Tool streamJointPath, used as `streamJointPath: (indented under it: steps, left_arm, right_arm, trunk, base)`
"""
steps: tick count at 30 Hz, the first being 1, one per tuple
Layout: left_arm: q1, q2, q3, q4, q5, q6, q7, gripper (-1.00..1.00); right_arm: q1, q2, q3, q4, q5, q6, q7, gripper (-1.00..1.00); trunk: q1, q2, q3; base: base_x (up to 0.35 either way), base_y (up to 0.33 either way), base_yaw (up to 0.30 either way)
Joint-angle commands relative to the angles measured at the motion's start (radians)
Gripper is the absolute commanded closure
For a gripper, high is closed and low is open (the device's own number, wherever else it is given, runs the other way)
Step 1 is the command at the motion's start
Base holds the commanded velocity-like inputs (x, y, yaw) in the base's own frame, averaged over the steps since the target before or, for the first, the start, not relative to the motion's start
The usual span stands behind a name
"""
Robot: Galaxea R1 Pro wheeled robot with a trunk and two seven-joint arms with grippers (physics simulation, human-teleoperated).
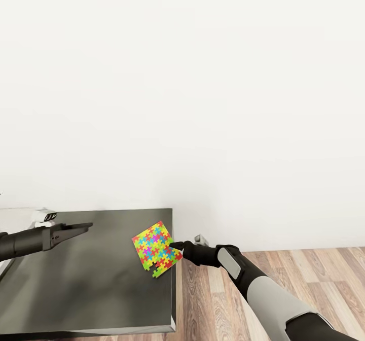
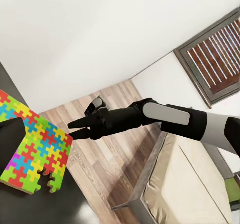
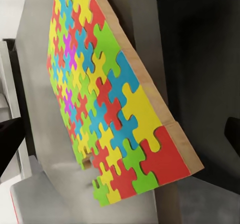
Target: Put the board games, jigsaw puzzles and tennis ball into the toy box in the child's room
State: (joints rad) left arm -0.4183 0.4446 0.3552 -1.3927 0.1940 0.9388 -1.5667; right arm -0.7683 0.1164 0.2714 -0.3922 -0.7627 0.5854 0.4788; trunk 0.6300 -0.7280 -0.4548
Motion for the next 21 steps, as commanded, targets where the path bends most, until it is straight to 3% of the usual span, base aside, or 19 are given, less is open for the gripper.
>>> streamJointPath:
  steps: [1, 21]
  left_arm:
    - [0.0, 0.0, 0.0, 0.0, -0.001, 0.011, -0.004, -1.0]
    - [0.001, 0.0, 0.006, 0.0, -0.001, 0.011, -0.004, -1.0]
  right_arm:
    - [-0.001, 0.0, 0.003, 0.0, -0.003, 0.002, 0.001, -1.0]
    - [-0.001, -0.002, 0.003, -0.001, -0.003, 0.002, 0.001, -1.0]
  trunk:
    - [0.0, -0.001, -0.001]
    - [0.0, -0.001, -0.001]
  base:
    - [0.0, 0.0, 0.0]
    - [0.0, 0.003, 0.0]
